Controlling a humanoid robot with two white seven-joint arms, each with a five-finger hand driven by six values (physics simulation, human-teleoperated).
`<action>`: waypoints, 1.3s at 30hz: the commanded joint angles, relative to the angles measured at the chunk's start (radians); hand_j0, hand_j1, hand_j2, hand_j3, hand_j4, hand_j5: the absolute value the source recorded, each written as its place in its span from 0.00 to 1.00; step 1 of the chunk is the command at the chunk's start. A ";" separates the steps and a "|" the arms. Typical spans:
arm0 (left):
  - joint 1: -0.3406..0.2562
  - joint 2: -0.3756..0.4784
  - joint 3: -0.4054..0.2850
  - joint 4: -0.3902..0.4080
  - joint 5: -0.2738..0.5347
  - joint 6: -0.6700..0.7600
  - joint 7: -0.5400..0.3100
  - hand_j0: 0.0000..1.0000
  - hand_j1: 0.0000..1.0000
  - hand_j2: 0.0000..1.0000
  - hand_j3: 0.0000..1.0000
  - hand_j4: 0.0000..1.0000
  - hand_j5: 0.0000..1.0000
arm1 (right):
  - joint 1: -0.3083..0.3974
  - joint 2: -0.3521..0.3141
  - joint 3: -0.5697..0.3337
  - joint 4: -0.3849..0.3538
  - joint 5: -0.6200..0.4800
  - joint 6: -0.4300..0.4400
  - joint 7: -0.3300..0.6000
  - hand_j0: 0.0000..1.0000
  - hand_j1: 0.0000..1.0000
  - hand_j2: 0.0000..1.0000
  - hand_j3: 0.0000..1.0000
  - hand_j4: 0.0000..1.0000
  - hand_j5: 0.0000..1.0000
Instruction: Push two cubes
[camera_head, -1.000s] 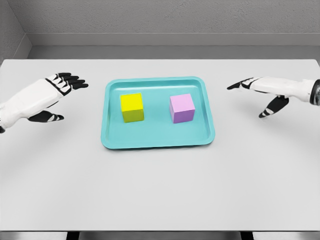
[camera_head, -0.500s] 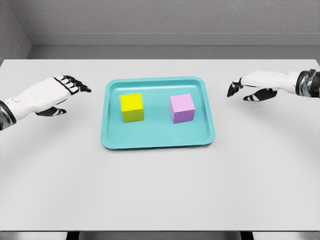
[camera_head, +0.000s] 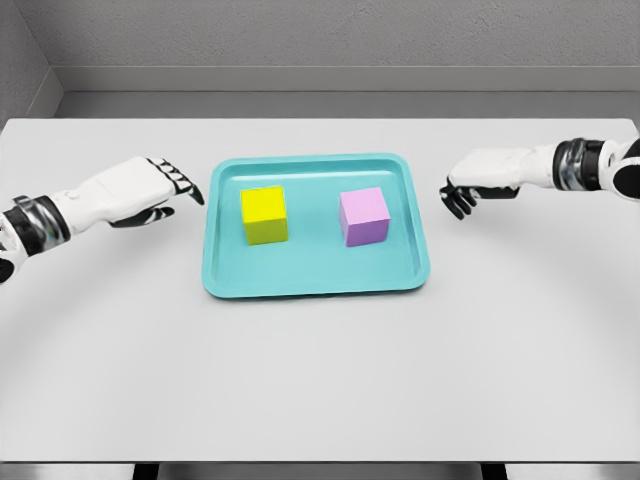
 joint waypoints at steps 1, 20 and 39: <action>0.000 -0.008 0.000 -0.011 0.007 0.001 -0.015 0.60 0.60 0.60 0.60 0.60 0.60 | -0.003 0.003 0.050 -0.011 0.002 0.002 0.000 0.12 0.12 0.12 0.12 0.12 0.12; -0.029 -0.080 -0.030 0.055 -0.003 0.001 -0.017 0.60 0.60 0.60 0.60 0.60 0.60 | -0.066 0.080 0.135 -0.006 0.065 0.002 0.000 0.12 0.12 0.12 0.12 0.12 0.12; -0.049 -0.116 -0.052 0.074 -0.006 0.001 -0.024 0.60 0.60 0.60 0.60 0.60 0.60 | -0.086 0.124 0.175 -0.002 0.066 0.002 0.000 0.12 0.12 0.12 0.12 0.12 0.12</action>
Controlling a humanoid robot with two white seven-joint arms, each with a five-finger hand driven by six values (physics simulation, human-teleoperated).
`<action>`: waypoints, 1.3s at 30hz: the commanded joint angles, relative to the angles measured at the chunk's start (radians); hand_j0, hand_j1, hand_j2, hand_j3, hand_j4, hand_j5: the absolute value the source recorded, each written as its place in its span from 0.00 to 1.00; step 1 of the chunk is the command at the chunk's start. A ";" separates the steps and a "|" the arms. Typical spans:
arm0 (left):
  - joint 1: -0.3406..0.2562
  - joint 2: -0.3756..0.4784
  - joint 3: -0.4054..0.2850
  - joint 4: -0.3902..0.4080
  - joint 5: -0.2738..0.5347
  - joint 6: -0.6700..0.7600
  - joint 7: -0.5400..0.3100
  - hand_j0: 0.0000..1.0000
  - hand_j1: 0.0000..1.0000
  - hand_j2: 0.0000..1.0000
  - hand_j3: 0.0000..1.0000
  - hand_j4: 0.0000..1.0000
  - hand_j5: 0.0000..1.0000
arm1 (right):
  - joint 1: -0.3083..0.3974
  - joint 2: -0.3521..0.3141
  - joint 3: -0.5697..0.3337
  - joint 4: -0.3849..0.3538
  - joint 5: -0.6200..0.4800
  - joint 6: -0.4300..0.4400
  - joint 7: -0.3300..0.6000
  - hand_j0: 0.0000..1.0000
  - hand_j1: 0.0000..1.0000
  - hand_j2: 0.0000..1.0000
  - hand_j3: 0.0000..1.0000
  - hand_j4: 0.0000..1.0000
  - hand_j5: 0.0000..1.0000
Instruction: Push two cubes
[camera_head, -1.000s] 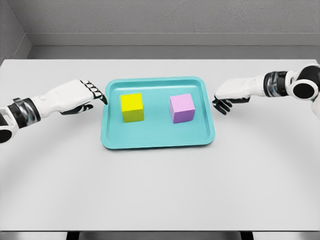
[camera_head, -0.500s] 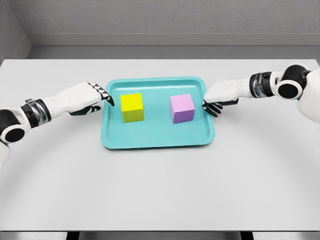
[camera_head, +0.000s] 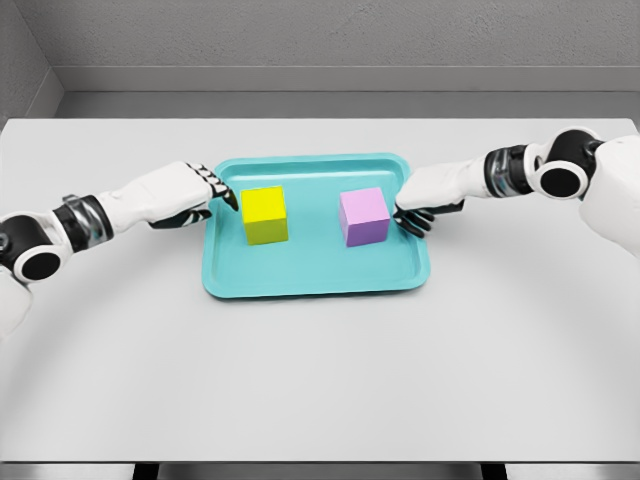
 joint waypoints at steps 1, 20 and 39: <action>0.000 -0.005 -0.006 0.017 0.006 0.001 -0.007 0.60 0.60 0.60 0.60 0.60 0.60 | 0.000 0.007 0.002 0.001 -0.004 0.002 0.000 0.12 0.12 0.12 0.12 0.12 0.12; -0.026 -0.042 -0.020 0.045 0.006 0.001 -0.028 0.60 0.60 0.60 0.60 0.60 0.60 | -0.008 0.032 0.003 -0.006 -0.004 0.002 0.000 0.12 0.12 0.12 0.12 0.12 0.12; -0.074 -0.076 -0.043 0.117 -0.007 0.001 -0.054 0.60 0.60 0.60 0.60 0.60 0.60 | -0.025 0.047 0.012 0.055 0.042 0.002 0.000 0.12 0.12 0.12 0.12 0.12 0.12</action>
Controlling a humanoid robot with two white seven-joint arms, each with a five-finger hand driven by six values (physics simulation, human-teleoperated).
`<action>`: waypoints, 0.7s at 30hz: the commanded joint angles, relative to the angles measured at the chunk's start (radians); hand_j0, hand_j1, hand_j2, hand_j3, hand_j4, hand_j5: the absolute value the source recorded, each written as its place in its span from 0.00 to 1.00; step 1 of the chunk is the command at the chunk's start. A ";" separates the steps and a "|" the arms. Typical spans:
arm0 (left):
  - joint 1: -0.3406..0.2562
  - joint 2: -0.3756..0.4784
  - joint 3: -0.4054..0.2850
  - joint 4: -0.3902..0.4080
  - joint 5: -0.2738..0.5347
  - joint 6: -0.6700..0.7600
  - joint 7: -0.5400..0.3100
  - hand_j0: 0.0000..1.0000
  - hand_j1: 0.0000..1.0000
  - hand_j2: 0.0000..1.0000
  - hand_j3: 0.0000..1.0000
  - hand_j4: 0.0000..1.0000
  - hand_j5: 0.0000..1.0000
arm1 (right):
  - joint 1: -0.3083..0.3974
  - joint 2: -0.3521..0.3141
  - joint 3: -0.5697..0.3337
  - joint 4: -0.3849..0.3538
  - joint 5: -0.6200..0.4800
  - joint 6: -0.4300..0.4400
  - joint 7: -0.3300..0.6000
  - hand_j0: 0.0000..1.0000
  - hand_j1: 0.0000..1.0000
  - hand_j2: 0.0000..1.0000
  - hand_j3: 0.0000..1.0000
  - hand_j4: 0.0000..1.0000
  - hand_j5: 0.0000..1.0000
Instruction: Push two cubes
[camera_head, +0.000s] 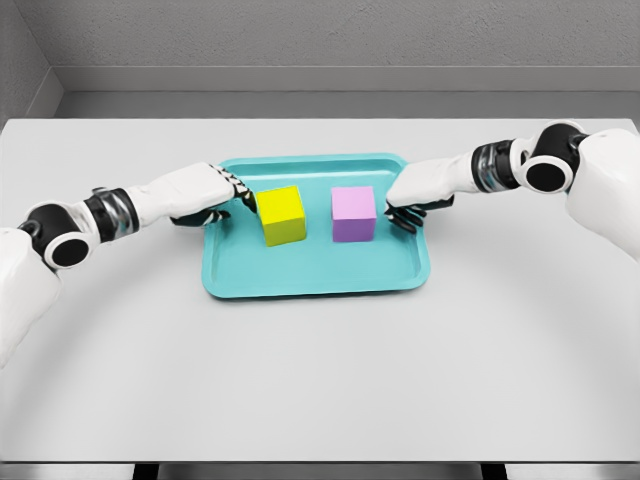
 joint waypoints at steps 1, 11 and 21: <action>0.000 -0.003 0.001 0.019 0.007 0.002 -0.001 0.60 0.60 0.60 0.60 0.60 0.60 | 0.000 0.021 -0.001 0.027 0.014 0.002 0.000 0.12 0.12 0.12 0.12 0.12 0.12; -0.020 -0.038 -0.001 0.035 0.007 0.002 -0.001 0.60 0.60 0.60 0.60 0.60 0.60 | -0.009 0.066 0.011 0.085 0.061 0.002 0.000 0.12 0.12 0.12 0.12 0.12 0.12; -0.029 -0.043 -0.007 0.056 0.009 0.002 -0.010 0.60 0.60 0.60 0.60 0.60 0.60 | -0.014 0.090 0.023 0.083 0.061 0.002 0.000 0.12 0.12 0.12 0.12 0.12 0.12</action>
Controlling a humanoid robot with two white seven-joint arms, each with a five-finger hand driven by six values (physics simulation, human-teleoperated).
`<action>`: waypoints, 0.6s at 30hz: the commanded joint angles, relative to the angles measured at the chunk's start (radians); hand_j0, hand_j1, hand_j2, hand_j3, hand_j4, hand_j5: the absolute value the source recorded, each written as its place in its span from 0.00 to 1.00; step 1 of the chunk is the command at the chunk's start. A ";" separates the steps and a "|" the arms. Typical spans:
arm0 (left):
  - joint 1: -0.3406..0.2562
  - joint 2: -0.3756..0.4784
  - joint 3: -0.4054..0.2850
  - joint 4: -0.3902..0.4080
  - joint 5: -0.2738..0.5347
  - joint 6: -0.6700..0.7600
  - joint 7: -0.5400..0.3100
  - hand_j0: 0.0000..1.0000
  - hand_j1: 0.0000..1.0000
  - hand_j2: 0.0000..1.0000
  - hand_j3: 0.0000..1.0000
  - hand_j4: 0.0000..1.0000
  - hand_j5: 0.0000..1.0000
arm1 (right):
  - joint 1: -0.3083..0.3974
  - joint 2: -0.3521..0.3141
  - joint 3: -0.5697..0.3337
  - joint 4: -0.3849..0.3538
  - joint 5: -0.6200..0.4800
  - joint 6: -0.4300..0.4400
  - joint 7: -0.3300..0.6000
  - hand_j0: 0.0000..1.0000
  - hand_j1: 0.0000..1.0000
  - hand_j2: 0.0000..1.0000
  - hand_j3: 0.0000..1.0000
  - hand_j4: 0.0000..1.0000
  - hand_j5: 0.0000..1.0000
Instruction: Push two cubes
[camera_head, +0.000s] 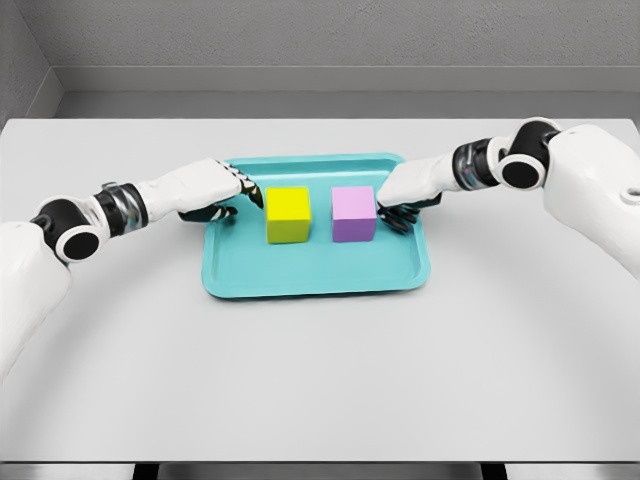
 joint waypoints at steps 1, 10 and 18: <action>0.000 -0.004 0.000 0.005 0.006 0.002 -0.008 0.60 0.60 0.60 0.60 0.60 0.60 | 0.000 0.013 0.005 0.000 -0.012 0.002 0.002 0.12 0.12 0.12 0.12 0.12 0.12; -0.002 -0.005 -0.009 0.005 0.007 0.002 -0.008 0.60 0.60 0.60 0.60 0.60 0.60 | -0.011 0.030 0.029 0.000 -0.012 0.002 0.002 0.12 0.12 0.12 0.12 0.12 0.12; -0.002 -0.022 -0.015 0.005 0.007 0.002 -0.009 0.60 0.60 0.60 0.60 0.60 0.60 | -0.015 0.044 0.032 -0.001 -0.012 0.002 0.002 0.12 0.12 0.12 0.12 0.12 0.12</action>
